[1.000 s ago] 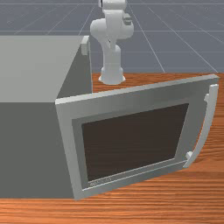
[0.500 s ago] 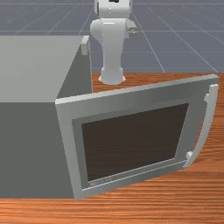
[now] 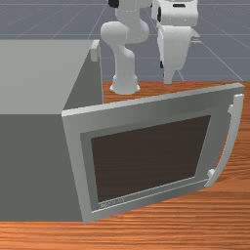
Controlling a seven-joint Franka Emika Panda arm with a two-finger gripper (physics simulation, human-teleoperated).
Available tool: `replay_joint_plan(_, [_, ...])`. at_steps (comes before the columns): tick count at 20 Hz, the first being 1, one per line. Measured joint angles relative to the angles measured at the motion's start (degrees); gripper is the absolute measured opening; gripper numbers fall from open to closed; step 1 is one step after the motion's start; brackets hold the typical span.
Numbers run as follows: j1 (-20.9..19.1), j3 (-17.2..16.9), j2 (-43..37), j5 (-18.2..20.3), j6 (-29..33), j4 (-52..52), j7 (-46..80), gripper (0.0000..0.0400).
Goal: Close the microwave
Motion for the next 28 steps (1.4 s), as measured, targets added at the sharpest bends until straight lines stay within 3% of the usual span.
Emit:
replay_joint_plan(3, [1.02,0.47,0.54,-0.15,-0.31,0.8,-0.33,0.04])
replay_joint_plan(4, [0.93,0.56,-2.05,-0.43,4.03,-4.35,-1.25,0.04])
replay_joint_plan(8, [-0.43,0.19,-6.18,-0.57,10.97,-12.15,-2.76,0.04])
replay_joint_plan(9, [-0.73,0.16,-5.56,-0.41,9.09,-10.71,-3.03,0.04])
replay_joint_plan(10, [-0.72,-0.07,-8.28,-1.08,16.08,-16.58,-2.44,0.04])
replay_joint_plan(11, [-0.7,-0.15,-10.03,-1.43,19.15,-20.05,-2.08,0.04])
replay_joint_plan(15, [-0.64,-0.03,-15.7,-1.48,22.31,-28.06,-1.81,0.04])
replay_joint_plan(17, [-0.62,0.04,-15.35,-1.23,18.54,-24.61,-2.12,0.04])
replay_joint_plan(19, [-0.41,-0.16,-17.57,-2.4,22.42,-25.76,-1.28,0.04])
replay_joint_plan(20, [-0.46,-0.04,-16.29,-1.7,17.31,-21.37,-1.95,0.04])
replay_joint_plan(24, [-0.71,-0.17,-17.97,-1.82,19.12,-22.09,-2.42,0.04])
replay_joint_plan(28, [-0.85,-0.15,-17.07,-1.46,15.52,-18.75,-2.82,0.04])
